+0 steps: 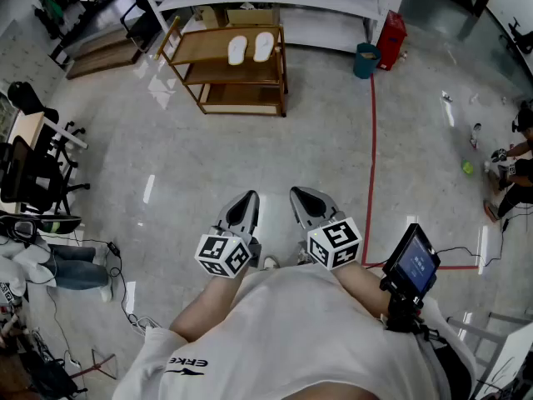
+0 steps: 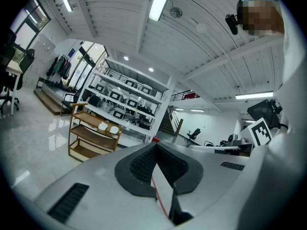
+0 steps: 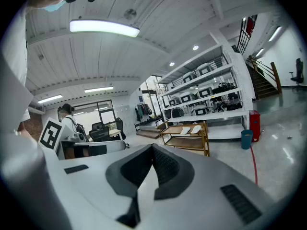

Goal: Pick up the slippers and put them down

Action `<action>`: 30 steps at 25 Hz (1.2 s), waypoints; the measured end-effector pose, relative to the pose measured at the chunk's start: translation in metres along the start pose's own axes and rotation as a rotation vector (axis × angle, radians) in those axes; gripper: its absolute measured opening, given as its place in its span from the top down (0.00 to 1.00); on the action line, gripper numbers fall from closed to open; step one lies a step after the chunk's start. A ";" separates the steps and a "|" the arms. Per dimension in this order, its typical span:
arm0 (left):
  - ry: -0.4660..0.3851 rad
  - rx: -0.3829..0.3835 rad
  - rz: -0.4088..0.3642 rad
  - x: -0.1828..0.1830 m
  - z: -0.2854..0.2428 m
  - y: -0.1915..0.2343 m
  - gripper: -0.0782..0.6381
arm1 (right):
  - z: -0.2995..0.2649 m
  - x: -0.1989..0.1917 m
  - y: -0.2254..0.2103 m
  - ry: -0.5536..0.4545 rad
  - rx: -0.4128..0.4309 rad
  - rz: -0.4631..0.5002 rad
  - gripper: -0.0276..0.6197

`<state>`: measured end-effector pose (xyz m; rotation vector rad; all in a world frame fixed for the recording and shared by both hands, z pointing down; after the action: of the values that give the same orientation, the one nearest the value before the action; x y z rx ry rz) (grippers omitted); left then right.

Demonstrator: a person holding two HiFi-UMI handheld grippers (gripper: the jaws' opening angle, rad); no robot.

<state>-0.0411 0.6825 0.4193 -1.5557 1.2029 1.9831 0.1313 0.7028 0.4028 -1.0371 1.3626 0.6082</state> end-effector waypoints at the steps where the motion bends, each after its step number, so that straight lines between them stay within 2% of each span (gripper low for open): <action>1: 0.000 0.001 0.001 0.000 -0.001 0.001 0.89 | -0.001 0.000 -0.001 0.000 0.000 -0.002 0.95; 15: 0.008 0.018 0.003 -0.004 -0.005 0.000 0.89 | 0.000 -0.001 -0.008 -0.015 0.003 -0.026 0.95; 30: 0.008 0.062 0.009 -0.009 -0.022 -0.005 0.89 | -0.001 0.002 -0.035 -0.016 0.010 -0.056 0.95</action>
<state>-0.0208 0.6696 0.4249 -1.5316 1.2646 1.9286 0.1609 0.6852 0.4097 -1.0566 1.3172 0.5670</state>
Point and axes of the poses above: the fingertips, and each gripper's own axes: z backward along the fingers, y to its left, x out of its top, the point moved 7 cm from there along z, backward along the fingers, and after that the axes turned 9 degrees about -y, right-handed, at the moved point
